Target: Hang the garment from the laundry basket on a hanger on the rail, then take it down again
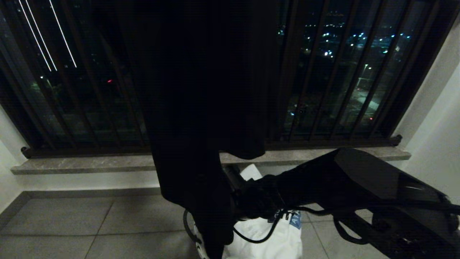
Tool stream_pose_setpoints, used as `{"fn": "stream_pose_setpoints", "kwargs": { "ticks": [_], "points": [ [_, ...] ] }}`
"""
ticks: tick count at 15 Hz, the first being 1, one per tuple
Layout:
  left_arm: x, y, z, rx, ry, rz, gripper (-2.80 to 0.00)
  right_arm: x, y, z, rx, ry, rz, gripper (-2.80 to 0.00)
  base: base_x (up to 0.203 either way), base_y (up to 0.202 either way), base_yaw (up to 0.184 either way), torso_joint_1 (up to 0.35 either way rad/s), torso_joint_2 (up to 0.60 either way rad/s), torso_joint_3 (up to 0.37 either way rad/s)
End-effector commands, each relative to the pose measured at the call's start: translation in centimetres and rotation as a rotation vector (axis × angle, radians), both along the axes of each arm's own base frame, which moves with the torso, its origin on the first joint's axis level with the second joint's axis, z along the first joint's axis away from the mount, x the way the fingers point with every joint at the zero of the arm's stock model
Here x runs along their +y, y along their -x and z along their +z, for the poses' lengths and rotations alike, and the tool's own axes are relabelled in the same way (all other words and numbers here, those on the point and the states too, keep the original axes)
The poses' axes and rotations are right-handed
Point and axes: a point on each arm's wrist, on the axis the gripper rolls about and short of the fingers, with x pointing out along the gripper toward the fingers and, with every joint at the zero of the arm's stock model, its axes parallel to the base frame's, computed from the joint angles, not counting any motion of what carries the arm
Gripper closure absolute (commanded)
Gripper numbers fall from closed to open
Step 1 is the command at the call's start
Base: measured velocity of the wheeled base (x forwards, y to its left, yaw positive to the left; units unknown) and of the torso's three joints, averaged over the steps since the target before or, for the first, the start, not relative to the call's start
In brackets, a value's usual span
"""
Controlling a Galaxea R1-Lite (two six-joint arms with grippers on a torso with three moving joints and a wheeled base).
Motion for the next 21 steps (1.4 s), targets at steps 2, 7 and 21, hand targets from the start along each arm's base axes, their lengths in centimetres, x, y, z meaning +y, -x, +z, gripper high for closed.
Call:
{"fn": "stream_pose_setpoints", "kwargs": {
  "ticks": [2,7,21],
  "points": [
    [0.0,0.0,-0.1,0.002,0.000,0.000,0.00,-4.1,4.0,1.0,0.003,0.043,-0.059,0.00,0.000,0.000,0.000,0.000,0.00,0.000],
    [0.0,0.0,-0.1,0.001,0.000,0.000,0.00,-11.6,8.4,5.2,-0.088,-0.004,-0.175,0.00,0.000,0.000,0.000,0.000,0.00,0.000],
    [0.0,0.0,-0.1,0.002,0.000,0.001,0.00,-30.4,27.9,25.6,-0.800,-0.290,-0.759,0.00,0.000,0.000,0.000,0.000,0.00,0.000]
  ]
}}
